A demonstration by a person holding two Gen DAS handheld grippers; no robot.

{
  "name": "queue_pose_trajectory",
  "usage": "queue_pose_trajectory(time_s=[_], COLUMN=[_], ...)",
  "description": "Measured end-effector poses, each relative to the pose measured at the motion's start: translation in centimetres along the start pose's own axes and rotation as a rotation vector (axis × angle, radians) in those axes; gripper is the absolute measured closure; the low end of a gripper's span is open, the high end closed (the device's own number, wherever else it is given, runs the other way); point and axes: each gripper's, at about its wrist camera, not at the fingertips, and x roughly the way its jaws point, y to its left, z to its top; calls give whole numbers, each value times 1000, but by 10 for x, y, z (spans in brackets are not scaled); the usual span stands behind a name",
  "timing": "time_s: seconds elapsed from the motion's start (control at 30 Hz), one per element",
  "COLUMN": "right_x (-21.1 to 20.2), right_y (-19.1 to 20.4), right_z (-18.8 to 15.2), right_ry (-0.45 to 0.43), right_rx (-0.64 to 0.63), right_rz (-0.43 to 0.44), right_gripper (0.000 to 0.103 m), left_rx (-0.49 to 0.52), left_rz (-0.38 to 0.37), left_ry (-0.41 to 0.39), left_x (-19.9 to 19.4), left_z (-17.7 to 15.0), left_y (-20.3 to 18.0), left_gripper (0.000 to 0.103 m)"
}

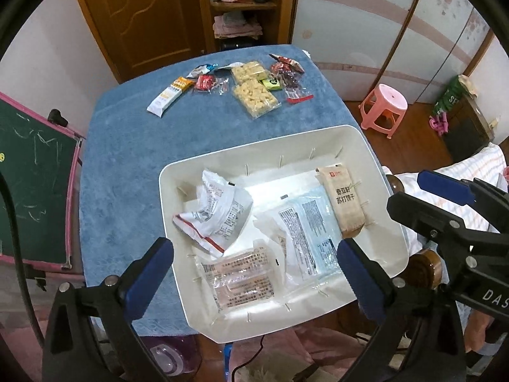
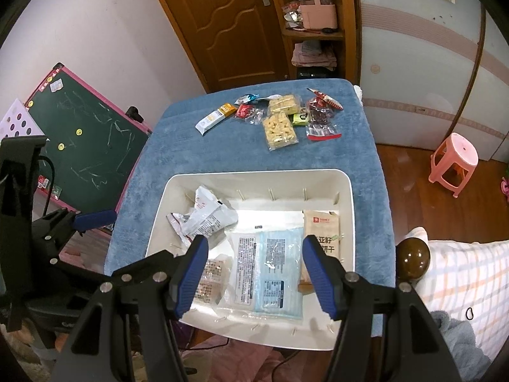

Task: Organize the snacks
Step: 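Lower the clear bread bag into the tray and open the left tool, then move both tools out of the tray back toward the snack pile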

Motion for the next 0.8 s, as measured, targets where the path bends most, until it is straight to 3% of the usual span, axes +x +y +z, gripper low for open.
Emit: queue_pose_trajectory(time_s=[0.8], right_x=[25], right_y=[10], right_z=[20], right_ry=[42], right_rx=[-18], right_rz=[31], right_gripper=[41], left_rx=[-18], left_rz=[39], left_ry=[17], left_x=[12], left_z=[17], left_y=[21], left_gripper=[1])
